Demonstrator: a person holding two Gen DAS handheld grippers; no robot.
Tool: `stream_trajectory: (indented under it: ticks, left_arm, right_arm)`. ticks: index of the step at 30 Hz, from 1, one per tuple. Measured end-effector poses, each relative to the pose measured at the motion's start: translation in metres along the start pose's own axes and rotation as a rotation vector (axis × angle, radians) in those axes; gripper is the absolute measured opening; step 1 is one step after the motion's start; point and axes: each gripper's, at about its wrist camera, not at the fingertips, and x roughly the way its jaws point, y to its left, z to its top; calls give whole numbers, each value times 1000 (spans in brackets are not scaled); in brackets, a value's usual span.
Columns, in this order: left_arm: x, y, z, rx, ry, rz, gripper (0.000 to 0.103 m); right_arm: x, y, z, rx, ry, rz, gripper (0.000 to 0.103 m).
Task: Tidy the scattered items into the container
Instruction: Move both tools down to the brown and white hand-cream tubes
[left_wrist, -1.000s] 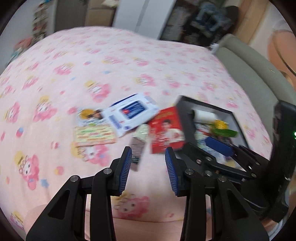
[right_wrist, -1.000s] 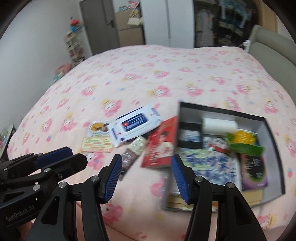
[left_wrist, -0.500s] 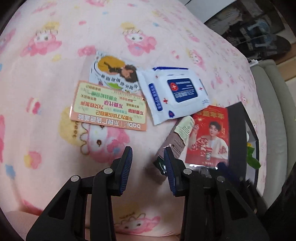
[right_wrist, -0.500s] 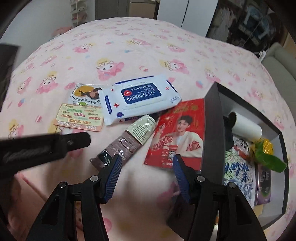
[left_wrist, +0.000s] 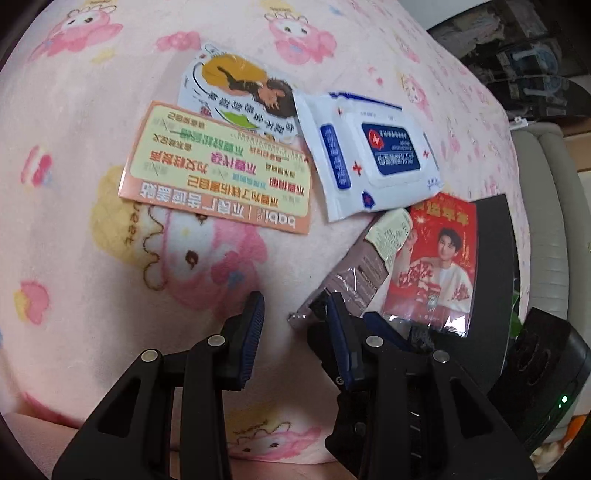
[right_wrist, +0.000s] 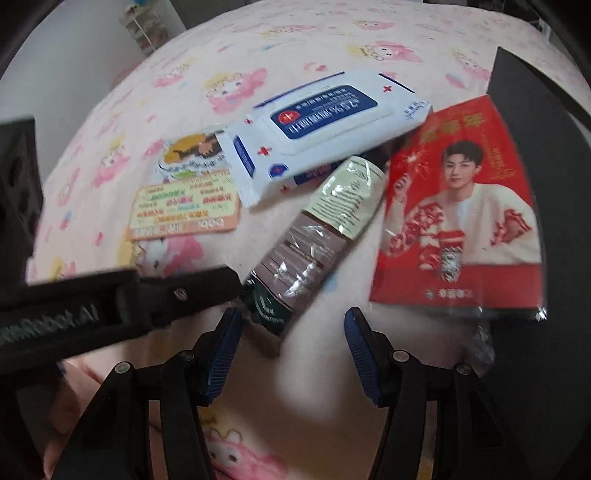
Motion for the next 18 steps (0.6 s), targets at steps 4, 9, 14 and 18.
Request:
stream_trajectory:
  ticks: [4, 9, 14, 18]
  left_arm:
    - [-13, 2, -2, -14, -46, -14, 35]
    - [-29, 11, -1, -64, -109, -26, 34]
    - [-25, 18, 3, -91, -102, -48, 35]
    - [-4, 13, 4, -90, -44, -60, 35]
  right_arm:
    - [-2, 7, 2, 12, -6, 82, 46]
    - [-6, 24, 2, 26, -13, 230, 35]
    - [-11, 15, 1, 47, -15, 174, 35]
    - [-17, 2, 1, 70, -17, 95, 35]
